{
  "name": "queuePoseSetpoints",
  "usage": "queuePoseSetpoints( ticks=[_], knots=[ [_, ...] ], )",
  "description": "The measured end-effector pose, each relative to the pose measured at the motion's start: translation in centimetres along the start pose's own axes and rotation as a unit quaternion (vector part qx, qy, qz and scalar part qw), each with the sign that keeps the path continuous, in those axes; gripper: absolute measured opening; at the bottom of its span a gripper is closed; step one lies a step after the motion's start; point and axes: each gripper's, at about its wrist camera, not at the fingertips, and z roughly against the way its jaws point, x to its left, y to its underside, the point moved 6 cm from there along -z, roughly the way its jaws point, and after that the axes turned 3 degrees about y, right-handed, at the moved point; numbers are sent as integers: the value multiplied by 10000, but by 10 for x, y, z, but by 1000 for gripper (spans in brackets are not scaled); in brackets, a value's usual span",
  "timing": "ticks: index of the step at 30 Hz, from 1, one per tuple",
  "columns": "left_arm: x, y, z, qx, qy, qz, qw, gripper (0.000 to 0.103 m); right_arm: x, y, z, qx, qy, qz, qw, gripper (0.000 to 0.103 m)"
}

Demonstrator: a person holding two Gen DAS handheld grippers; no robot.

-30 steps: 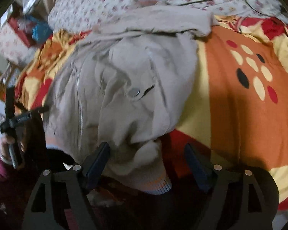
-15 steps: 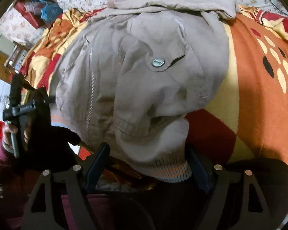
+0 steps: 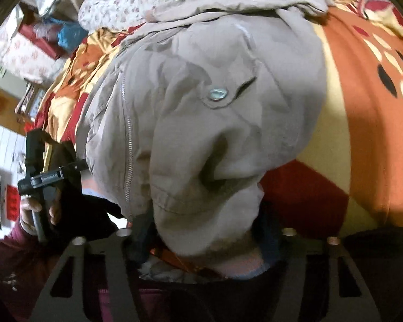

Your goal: Fold large clothes

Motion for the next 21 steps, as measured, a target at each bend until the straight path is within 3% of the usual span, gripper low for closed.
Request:
queuePoseSetpoints(
  ticks=[1,2,6,9,17,18,21],
  knots=[
    [-4,-1,3,0,81,-99,9999,14,2,1,0,-8,54,85,9999,28],
    [-7,-3,10,-59,157,-177,9997,13,3,0,2,-59,122,135,9998,25],
    [-10,-18,55,-468,552,-293,9969,11,24,4,36,-509,-288,128,9982,20],
    [-10,-25,87,-855,494,-496,9939,11,38,14,55,-760,-676,139,9947,19],
    [3,-15,62,-540,352,-249,9976,11,46,27,19,-154,-845,92,9963,18],
    [5,-12,64,-556,334,-267,9975,11,47,25,21,-156,-884,60,9959,19],
    [1,-14,65,-598,294,-389,9970,11,46,20,24,-114,-1007,-87,9948,42]
  ],
)
